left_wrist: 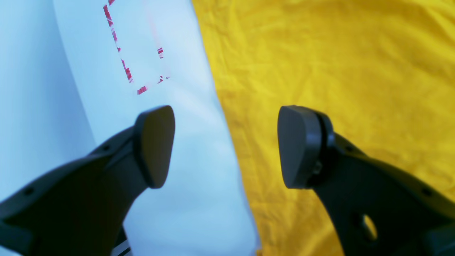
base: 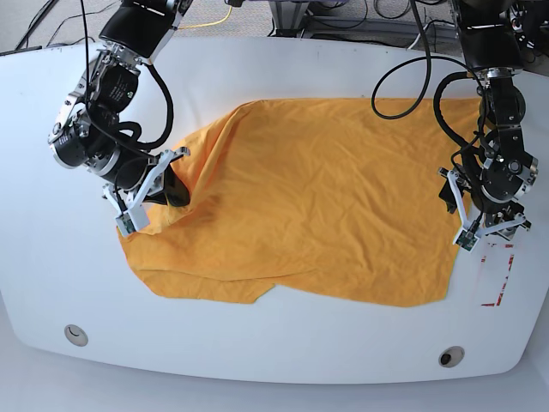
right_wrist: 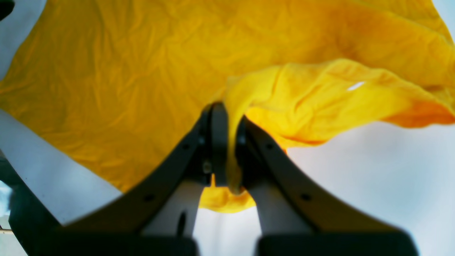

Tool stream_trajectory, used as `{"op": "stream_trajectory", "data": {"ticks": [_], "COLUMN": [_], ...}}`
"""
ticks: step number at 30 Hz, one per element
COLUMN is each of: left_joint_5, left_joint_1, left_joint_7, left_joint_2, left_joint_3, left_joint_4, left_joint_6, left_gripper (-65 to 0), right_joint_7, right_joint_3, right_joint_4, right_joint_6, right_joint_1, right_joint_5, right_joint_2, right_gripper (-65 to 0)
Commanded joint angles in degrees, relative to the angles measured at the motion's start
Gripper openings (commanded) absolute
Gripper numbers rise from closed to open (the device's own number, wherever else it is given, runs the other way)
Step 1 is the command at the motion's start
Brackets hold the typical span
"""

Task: Layout the t-shirt on the table in an organized manner, then fold the t-shirt properly
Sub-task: 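Push the right gripper into the shirt corner near it, bunching fabric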

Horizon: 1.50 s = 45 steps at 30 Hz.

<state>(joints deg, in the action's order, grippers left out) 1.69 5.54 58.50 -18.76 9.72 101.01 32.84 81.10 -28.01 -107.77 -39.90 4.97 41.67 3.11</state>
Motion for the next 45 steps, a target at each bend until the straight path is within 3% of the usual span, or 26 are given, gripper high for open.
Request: {"op": "stream_trajectory", "data": {"ticks": [1, 6, 14, 17, 26, 36, 45], "left_joint_5": [0.11, 0.11, 0.11, 0.11, 0.11, -0.07, -0.16], "left_joint_1": [0.04, -1.01, -2.24, -2.24, -2.24, -2.07, -2.16], "left_joint_7": [-0.87, -0.87, -0.87, -0.87, -0.87, -0.87, -0.87], "left_joint_2": [-0.88, -2.2, -2.55, -2.55, -2.55, -2.29, -2.29], "left_joint_3": [0.35, 0.35, 0.35, 0.35, 0.35, 0.17, 0.17], "left_joint_4": [1.1, 1.1, 1.1, 1.1, 1.19, 1.19, 1.19], "left_joint_6": [-0.27, -0.27, -0.27, -0.27, -0.27, -0.27, -0.27], "left_gripper": [-22.2, -22.2, -22.2, -22.2, -22.2, -22.2, -22.2], "right_joint_7": [-1.1, -1.1, -1.14, -1.1, -1.1, -3.17, -4.13], "right_joint_3": [0.1, 0.45, 1.68, 3.53, 3.79, 3.79, 4.05], "right_joint_4": [3.19, 11.63, 18.14, 16.64, 8.64, 6.89, 6.97], "right_joint_6": [0.12, 0.21, 0.21, 0.21, -0.1, -0.1, -0.1], "right_joint_1": [2.37, 6.15, 9.75, 9.66, 0.08, -8.01, -7.3], "right_joint_5": [1.1, 1.1, 1.1, 1.19, 1.63, 4.62, 4.53], "right_joint_2": [0.62, 1.68, 3.0, 5.02, 9.76, 9.59, 9.41], "right_gripper": [-64.5, -60.1, -16.3, -8.6, -8.2, -8.2, -8.6]}}
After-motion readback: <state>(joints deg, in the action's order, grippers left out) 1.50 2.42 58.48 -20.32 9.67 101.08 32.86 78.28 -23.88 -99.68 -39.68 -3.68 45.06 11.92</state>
